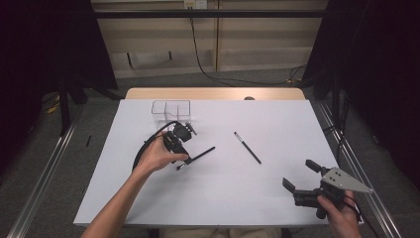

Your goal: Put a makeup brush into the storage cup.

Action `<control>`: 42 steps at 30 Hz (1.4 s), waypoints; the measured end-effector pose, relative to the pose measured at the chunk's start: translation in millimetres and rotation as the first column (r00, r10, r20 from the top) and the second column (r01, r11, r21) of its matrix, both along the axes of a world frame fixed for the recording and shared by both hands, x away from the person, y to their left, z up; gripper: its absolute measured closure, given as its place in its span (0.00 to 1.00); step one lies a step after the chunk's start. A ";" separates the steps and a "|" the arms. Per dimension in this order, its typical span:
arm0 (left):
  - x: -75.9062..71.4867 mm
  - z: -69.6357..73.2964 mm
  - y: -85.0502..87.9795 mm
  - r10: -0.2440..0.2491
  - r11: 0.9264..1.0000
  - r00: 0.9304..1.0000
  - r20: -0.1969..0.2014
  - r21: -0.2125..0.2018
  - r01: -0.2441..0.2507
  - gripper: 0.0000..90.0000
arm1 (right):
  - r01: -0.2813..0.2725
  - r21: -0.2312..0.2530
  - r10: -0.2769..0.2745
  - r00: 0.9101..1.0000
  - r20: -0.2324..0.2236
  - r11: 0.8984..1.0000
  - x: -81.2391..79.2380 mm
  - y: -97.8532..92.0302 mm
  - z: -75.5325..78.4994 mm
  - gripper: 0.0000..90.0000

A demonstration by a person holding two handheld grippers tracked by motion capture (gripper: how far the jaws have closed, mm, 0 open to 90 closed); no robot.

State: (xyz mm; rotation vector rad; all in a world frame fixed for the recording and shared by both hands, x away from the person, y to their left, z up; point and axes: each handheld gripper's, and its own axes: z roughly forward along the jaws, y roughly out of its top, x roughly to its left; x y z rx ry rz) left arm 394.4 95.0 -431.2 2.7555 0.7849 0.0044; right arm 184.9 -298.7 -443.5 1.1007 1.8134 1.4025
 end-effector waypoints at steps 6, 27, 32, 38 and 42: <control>0.4 -5.9 -6.0 -0.018 1.000 1.000 -0.015 0.018 0.018 0.49 | -0.003 0.000 0.003 1.000 -0.008 1.000 0.0 0.2 -0.2 0.00; 3.9 -16.2 -12.4 -0.057 0.995 0.998 -0.029 0.076 0.059 0.70 | -0.008 -0.002 0.008 1.000 -0.008 1.000 1.0 1.0 -0.8 0.00; 0.5 -15.4 -17.3 -0.092 0.989 0.996 -0.019 0.115 0.093 0.75 | -0.007 -0.002 0.007 1.000 -0.009 1.000 0.9 0.9 -0.8 0.00; 3.2 -15.8 -19.1 -0.095 0.987 0.995 -0.045 0.122 0.099 0.79 | -0.012 -0.004 0.012 1.000 -0.010 1.000 0.5 1.7 -0.9 0.00; 1.0 -15.5 -22.6 -0.096 0.986 0.994 -0.049 0.134 0.102 0.86 | -0.012 -0.006 0.012 1.000 -0.012 1.000 0.7 2.4 -1.0 0.00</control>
